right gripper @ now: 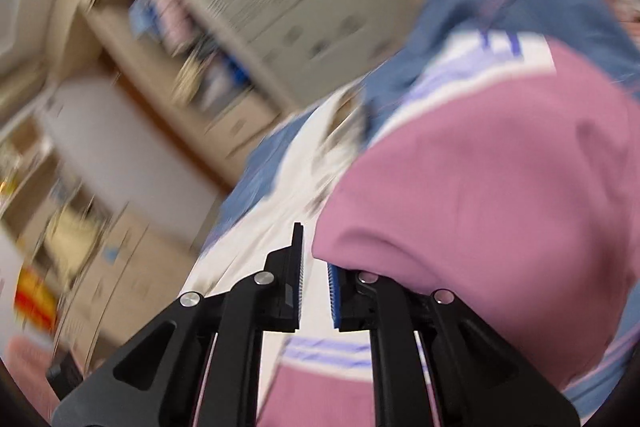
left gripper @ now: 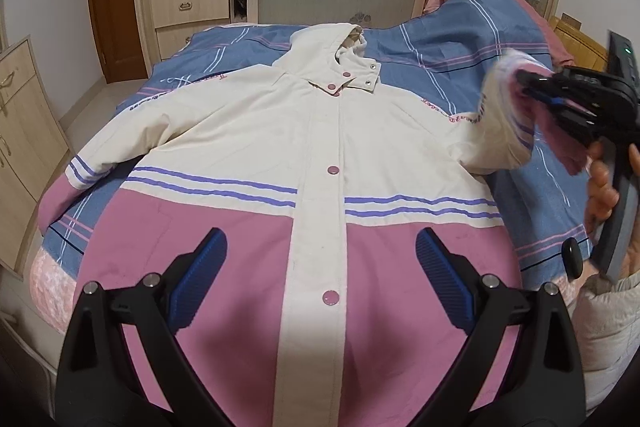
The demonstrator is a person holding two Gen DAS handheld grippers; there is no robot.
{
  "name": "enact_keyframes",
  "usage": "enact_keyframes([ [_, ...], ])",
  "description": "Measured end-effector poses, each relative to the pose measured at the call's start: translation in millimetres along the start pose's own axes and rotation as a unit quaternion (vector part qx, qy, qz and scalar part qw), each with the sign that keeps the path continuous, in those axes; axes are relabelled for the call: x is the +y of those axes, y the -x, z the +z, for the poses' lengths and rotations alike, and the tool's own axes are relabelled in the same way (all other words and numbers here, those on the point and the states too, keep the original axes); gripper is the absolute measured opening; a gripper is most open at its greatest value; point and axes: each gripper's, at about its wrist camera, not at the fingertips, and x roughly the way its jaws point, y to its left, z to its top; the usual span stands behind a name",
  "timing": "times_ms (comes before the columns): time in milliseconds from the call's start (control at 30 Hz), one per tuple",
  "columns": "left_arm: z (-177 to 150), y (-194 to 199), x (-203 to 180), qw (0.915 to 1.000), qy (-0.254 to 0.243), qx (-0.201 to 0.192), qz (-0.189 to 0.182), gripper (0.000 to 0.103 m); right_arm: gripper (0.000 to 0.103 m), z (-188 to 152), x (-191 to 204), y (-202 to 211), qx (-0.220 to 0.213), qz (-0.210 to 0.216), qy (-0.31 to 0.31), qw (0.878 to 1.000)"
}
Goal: Fold large clothes
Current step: 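Grasp the pink sleeve cuff with the right gripper and fold it across the jacket front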
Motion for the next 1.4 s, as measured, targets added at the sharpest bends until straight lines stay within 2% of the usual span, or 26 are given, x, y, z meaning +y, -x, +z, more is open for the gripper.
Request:
enact_keyframes([
  [67, 0, 1, 4, 1.0000, 0.000, -0.001, 0.002, 0.097, 0.012, -16, 19, -31, 0.053, 0.017, 0.018, 0.998],
  [133, -1, 2, 10, 1.0000, 0.003, -0.003, 0.003, 0.097, 0.015, -35, 33, -61, 0.111, 0.014, 0.042, 0.993],
  [200, -1, 1, 17, 0.9999, 0.010, -0.002, 0.005, 0.097, 0.048, -55, 49, -85, 0.175, 0.001, 0.075, 0.982],
  [233, -1, 0, 22, 0.9999, 0.015, -0.001, 0.007, 0.098, 0.059, -60, 53, -89, 0.189, 0.002, 0.079, 0.979],
  [267, -1, -1, 26, 0.9997, 0.021, 0.000, 0.009, 0.098, 0.074, -67, 54, -90, 0.201, 0.008, 0.078, 0.976],
  [300, -2, -2, 31, 0.9996, 0.028, 0.002, 0.011, 0.098, 0.081, -72, 54, -87, 0.210, 0.017, 0.073, 0.975],
  [400, -2, -9, 42, 0.9987, 0.049, 0.008, 0.010, 0.098, 0.083, -75, 51, -80, 0.234, 0.038, 0.068, 0.969],
  [467, -1, -15, 45, 0.9981, 0.061, 0.013, 0.005, 0.098, 0.083, -78, 45, -69, 0.234, 0.040, 0.070, 0.969],
  [567, -1, -22, 43, 0.9979, 0.062, 0.019, -0.003, 0.098, 0.083, -78, 25, -37, 0.196, 0.036, 0.062, 0.978],
  [667, 0, -28, 38, 0.9982, 0.056, 0.019, -0.003, 0.098, 0.083, -71, 2, -15, 0.145, 0.024, 0.019, 0.989],
  [800, 15, -50, 31, 0.9978, 0.058, 0.009, -0.029, 0.100, 0.083, -71, -21, -1, 0.114, -0.011, -0.013, 0.993],
  [900, 32, -91, 27, 0.9949, 0.061, 0.043, -0.068, 0.100, 0.083, -82, -28, 0, 0.115, -0.031, -0.011, 0.993],
  [967, 43, -128, 29, 0.9882, 0.076, 0.089, -0.099, 0.100, 0.083, -85, -31, 3, 0.114, -0.031, -0.012, 0.993],
  [1033, 53, -158, 32, 0.9864, 0.086, 0.113, -0.083, 0.099, 0.083, -85, -32, 2, 0.106, -0.035, -0.013, 0.994],
  [1067, 57, -168, 31, 0.9880, 0.077, 0.116, -0.067, 0.090, 0.083, -84, -32, 1, 0.100, -0.039, -0.010, 0.994],
  [1100, 62, -177, 29, 0.9904, 0.061, 0.118, -0.038, 0.068, 0.083, -80, -31, 1, 0.093, -0.044, -0.006, 0.995],
  [1133, 67, -185, 28, 0.9917, 0.046, 0.120, -0.011, 0.061, 0.083, -76, -30, -1, 0.082, -0.048, -0.001, 0.995],
  [1200, 77, -197, 32, 0.9918, 0.046, 0.119, -0.004, 0.057, 0.083, -70, -34, 0, 0.056, -0.057, -0.001, 0.997],
  [1233, 83, -205, 34, 0.9917, 0.049, 0.119, 0.000, 0.057, 0.083, -65, -36, -2, 0.038, -0.087, 0.001, 0.996],
  [1267, 87, -210, 37, 0.9914, 0.051, 0.120, 0.004, 0.057, 0.083, -60, -37, -8, 0.027, -0.136, 0.014, 0.990],
  [1333, 96, -221, 38, 0.9905, 0.051, 0.127, 0.012, 0.058, 0.083, -55, -36, -31, 0.019, -0.280, 0.076, 0.957],
  [1400, 101, -227, 37, 0.9906, 0.045, 0.128, 0.021, 0.059, 0.083, -52, -38, -60, 0.039, -0.336, 0.127, 0.932],
])
